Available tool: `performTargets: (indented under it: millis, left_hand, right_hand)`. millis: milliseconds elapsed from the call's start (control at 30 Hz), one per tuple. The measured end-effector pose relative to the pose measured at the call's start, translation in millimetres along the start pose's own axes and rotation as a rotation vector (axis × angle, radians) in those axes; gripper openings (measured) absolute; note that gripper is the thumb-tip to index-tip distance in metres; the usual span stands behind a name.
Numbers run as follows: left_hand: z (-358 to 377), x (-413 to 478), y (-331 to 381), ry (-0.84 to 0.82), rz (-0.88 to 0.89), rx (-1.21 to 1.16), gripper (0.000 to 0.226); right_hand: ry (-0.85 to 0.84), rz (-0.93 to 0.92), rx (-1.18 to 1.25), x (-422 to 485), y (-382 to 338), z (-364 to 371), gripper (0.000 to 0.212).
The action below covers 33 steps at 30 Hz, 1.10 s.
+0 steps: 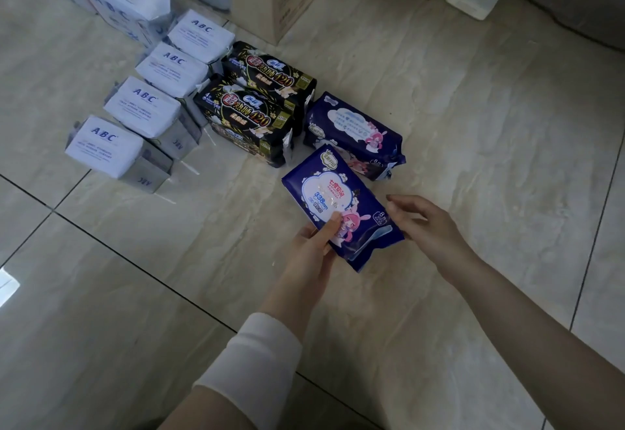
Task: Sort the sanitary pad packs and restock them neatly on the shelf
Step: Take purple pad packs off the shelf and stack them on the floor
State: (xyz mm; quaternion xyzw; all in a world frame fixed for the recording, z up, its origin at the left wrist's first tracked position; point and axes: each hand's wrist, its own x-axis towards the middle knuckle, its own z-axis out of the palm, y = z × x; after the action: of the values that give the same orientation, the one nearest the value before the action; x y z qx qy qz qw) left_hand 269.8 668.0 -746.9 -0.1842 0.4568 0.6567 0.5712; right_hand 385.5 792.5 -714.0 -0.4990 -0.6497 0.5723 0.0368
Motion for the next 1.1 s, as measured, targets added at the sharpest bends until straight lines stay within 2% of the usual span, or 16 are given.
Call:
performTargets:
  millis: [67, 167, 367, 600, 733, 767, 1100]
  left_hand:
    - [1.6, -1.3, -1.2, -0.014, 0.013, 0.008, 0.043]
    - [3.6, -2.2, -0.8, -0.034, 0.023, 0.011, 0.043]
    - [6.1, -2.5, 1.4, -0.044, 0.016, 0.022, 0.043]
    - [4.2, 0.1, 8.0, -0.073, 0.003, 0.065, 0.030]
    - [-2.9, 7.7, 26.2, -0.004, 0.068, 0.111, 0.057]
    - [-5.1, 10.6, 30.8, 0.023, 0.081, 0.123, 0.058]
    - [-12.5, 24.0, 40.6, 0.073, 0.108, 0.052, 0.033]
  right_hand:
    - [-0.043, 0.001, 0.030, -3.1, -2.8, 1.5, 0.046]
    - [-0.055, -0.004, 0.083, -3.0, -5.3, 1.7, 0.028]
    - [-0.003, -0.019, 0.126, -1.6, -7.6, 1.0, 0.032]
    - [-0.026, -0.004, 0.192, 4.5, -11.1, -0.7, 0.028]
    - [-0.077, -0.003, 0.236, 7.0, -9.5, -8.0, 0.022]
    - [-0.084, -0.004, 0.233, 7.8, -8.2, -9.2, 0.022]
    - [0.027, -0.092, 0.182, 19.1, -7.5, 2.8, 0.028]
